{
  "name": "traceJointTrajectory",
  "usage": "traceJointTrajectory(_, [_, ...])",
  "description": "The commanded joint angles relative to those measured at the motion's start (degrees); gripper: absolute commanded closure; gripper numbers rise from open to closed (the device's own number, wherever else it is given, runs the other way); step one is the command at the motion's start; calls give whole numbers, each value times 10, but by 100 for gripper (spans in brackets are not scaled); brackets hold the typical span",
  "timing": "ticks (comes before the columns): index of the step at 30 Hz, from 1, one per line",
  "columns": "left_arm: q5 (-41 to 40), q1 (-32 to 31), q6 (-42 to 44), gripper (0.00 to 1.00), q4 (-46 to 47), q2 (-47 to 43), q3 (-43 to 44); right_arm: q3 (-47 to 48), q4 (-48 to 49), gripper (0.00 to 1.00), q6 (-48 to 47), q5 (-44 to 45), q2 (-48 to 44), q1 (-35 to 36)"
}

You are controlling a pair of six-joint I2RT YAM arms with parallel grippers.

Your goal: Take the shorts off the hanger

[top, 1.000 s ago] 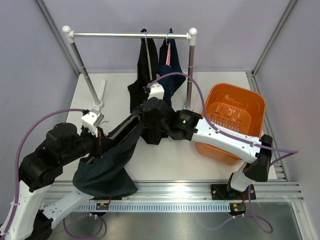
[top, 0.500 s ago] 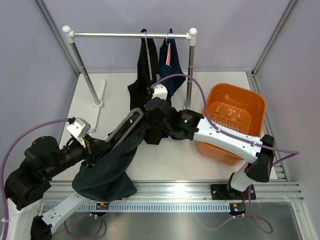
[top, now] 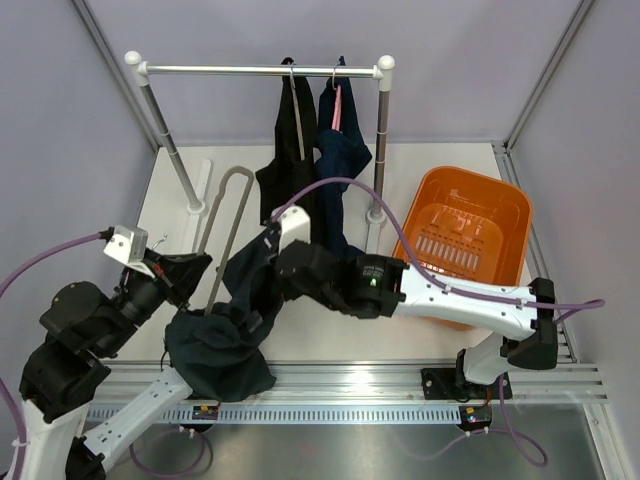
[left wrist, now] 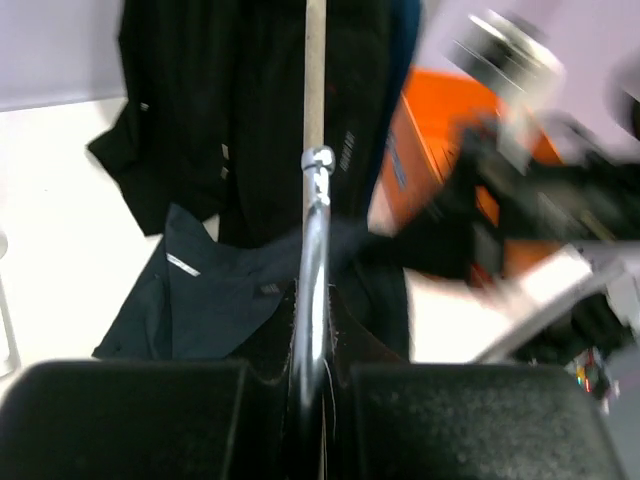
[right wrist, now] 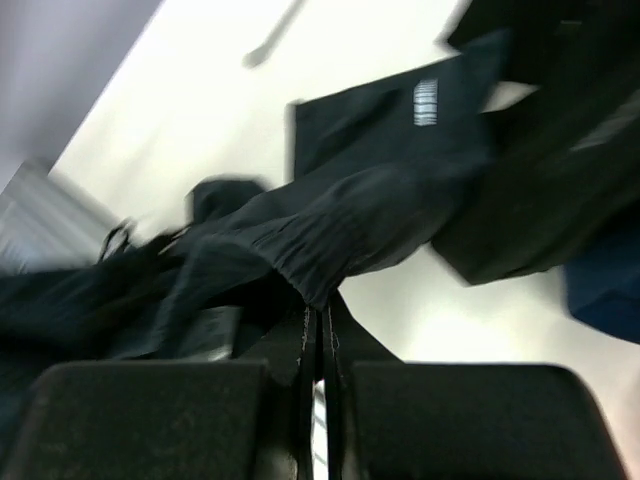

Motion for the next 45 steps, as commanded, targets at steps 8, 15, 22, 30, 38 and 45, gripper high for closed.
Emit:
traceJointTrajectory(8, [-147,-3,-85,100,183,40,-68,100,-30,100,-102,-11,-7,153])
traceJointTrajectory(15, [-245,-3,-88,100,253,46,-73,127,-62,100,-156,-10,0,209])
traceJointTrajectory(22, [-390,-3,-69,100,328,46,-91,126,-80,100,-205,-27,-37,259])
traceJointTrajectory(30, [-509,-4,-1,100,464,93,-97,144,-166,100,-195,43,-72,314])
traceJointTrajectory(38, [-551,1,89,100,568,137,-88,160,-267,100,-130,153,-148,339])
traceJointTrajectory(45, [-507,15,80,100,524,146,-68,156,-312,100,-88,268,-188,341])
